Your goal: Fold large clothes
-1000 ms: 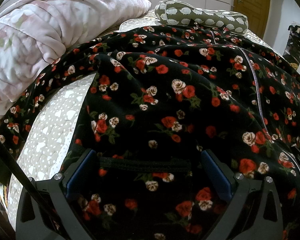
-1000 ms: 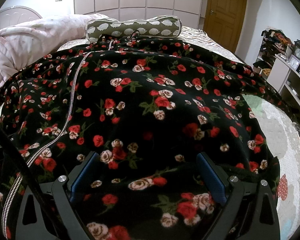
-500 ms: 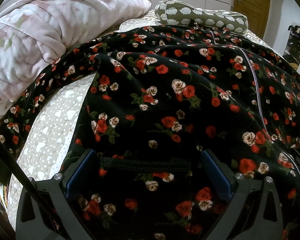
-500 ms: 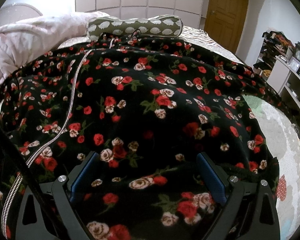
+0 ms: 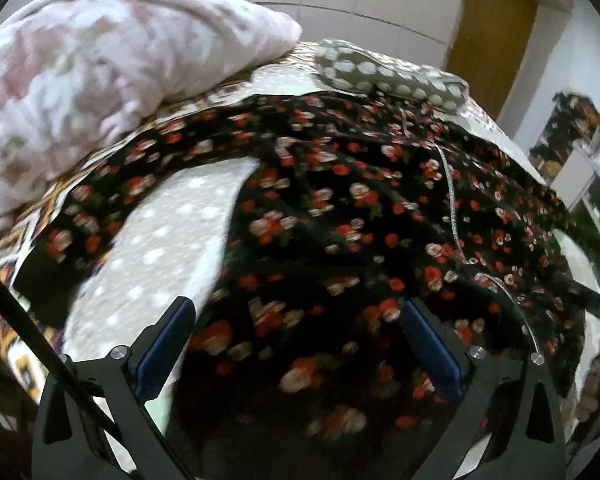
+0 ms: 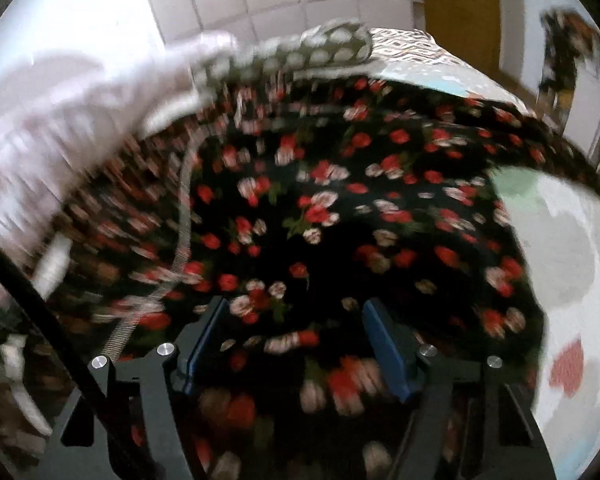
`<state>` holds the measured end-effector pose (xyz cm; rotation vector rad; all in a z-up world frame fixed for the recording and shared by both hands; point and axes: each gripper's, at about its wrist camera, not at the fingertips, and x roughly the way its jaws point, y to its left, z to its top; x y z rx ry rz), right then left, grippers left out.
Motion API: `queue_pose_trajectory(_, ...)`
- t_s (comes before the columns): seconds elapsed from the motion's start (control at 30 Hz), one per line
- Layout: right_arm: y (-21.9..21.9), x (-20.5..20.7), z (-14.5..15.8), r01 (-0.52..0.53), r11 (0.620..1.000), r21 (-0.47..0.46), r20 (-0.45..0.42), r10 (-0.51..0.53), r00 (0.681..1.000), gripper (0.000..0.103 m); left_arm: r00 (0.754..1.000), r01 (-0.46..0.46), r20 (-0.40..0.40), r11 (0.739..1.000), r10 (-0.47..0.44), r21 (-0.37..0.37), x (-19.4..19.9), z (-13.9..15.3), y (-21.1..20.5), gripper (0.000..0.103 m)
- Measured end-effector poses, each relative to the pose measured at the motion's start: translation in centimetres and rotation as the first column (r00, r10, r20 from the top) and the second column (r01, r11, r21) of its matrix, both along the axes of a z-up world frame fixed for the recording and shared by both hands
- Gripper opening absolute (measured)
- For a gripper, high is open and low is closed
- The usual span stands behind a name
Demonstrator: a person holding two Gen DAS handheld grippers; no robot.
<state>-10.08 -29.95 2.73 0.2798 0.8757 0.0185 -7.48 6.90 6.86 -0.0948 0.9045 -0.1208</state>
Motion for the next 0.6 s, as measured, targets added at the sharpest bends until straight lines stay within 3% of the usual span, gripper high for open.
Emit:
queue_pose_trajectory(0.17, -4.4, -6.0, 1.8, 0.08, 0.997, -0.014, 0.019, -0.08, 0.997, 0.075, 0.996, -0.066, -0.065, 0.995, 0.061, -0.08, -1.9, -2.1, 4.5, 0.102)
queue_pose_trajectory(0.3, -7.0, -10.3, 0.0, 0.14, 0.99, -0.005, -0.04, -0.14, 0.989, 0.075, 0.991, -0.082, -0.117, 0.987, 0.066, -0.135, -3.1, -4.2, 6.0, 0.102)
queue_pose_trajectory(0.37, -7.5, -11.5, -1.3, 0.145, 0.989, 0.012, -0.069, -0.144, 0.987, 0.075, 0.992, -0.075, -0.109, 0.989, 0.061, -0.126, -3.6, -4.6, 5.7, 0.102)
queue_pose_trajectory(0.47, -7.4, -11.8, -3.2, 0.137, 0.986, 0.098, -0.094, -0.128, 0.987, 0.077, 0.995, -0.014, -0.097, 0.992, 0.002, -0.124, -3.7, -4.6, 4.2, 0.102)
queue_pose_trajectory(0.5, -7.1, -11.8, -3.3, 0.14, 0.985, 0.099, -0.084, -0.132, 0.988, 0.077, 0.995, 0.003, -0.102, 0.992, -0.016, -0.124, -3.5, -4.7, 3.6, 0.093)
queue_pose_trajectory(0.53, -6.6, -11.6, -3.4, 0.141, 0.985, 0.097, -0.07, -0.134, 0.988, 0.077, 0.994, 0.008, -0.111, 0.996, -0.018, -0.093, -3.4, -4.7, 2.9, 0.071)
queue_pose_trajectory(0.57, -6.1, -11.3, -3.5, 0.131, 0.985, 0.109, -0.063, -0.124, 0.99, 0.077, 0.993, 0.003, -0.119, 1.0, -0.007, -0.029, -3.2, -4.7, 2.3, 0.06)
queue_pose_trajectory(0.6, -5.5, -11.1, -3.4, 0.117, 0.985, 0.13, -0.058, -0.11, 0.992, 0.074, 0.992, 0.016, -0.126, 1.0, -0.019, -0.024, -3.1, -4.5, 2.1, 0.04)
